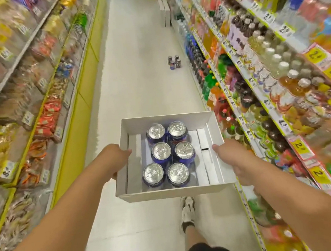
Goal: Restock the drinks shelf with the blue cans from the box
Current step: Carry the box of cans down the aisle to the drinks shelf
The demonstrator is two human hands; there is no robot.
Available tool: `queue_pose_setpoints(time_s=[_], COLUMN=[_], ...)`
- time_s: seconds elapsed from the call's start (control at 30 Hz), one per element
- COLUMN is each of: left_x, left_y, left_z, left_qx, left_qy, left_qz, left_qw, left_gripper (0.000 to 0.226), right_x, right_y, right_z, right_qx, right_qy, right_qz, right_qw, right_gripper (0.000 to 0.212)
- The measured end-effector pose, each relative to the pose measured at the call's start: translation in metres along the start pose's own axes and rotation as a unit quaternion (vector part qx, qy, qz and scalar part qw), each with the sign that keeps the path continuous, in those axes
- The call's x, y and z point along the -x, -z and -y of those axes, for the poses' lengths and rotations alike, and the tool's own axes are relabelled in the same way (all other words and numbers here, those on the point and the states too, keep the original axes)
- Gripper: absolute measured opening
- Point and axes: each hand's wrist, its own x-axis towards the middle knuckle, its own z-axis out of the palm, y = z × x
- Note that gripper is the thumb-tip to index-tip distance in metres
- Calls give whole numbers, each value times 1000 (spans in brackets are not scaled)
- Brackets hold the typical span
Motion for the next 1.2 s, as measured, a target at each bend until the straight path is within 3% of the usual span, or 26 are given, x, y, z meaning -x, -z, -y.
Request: queue_pose_setpoints(time_s=[0.23, 0.47, 0.63, 0.77, 1.2], left_x=[-148, -294, -403, -500, -772], left_y=[38, 83, 118, 155, 255], left_z=[-122, -239, -306, -369, -578], left_qx=[12, 10, -19, -27, -44], left_qy=[8, 18, 12, 7, -1], left_qz=[-14, -13, -3, 3, 18], left_qw=[1000, 1000, 1000, 1000, 999], left_gripper=[36, 43, 44, 39, 44], right_x=[-165, -316, -417, -499, -760], right_y=[18, 33, 23, 12, 9], right_z=[127, 262, 334, 411, 634], right_qx=[11, 114, 78, 42, -19], right_qy=[26, 8, 10, -10, -13], right_qz=[5, -14, -10, -11, -12], right_qw=[1000, 993, 997, 999, 1000], right_gripper=[60, 53, 44, 53, 49])
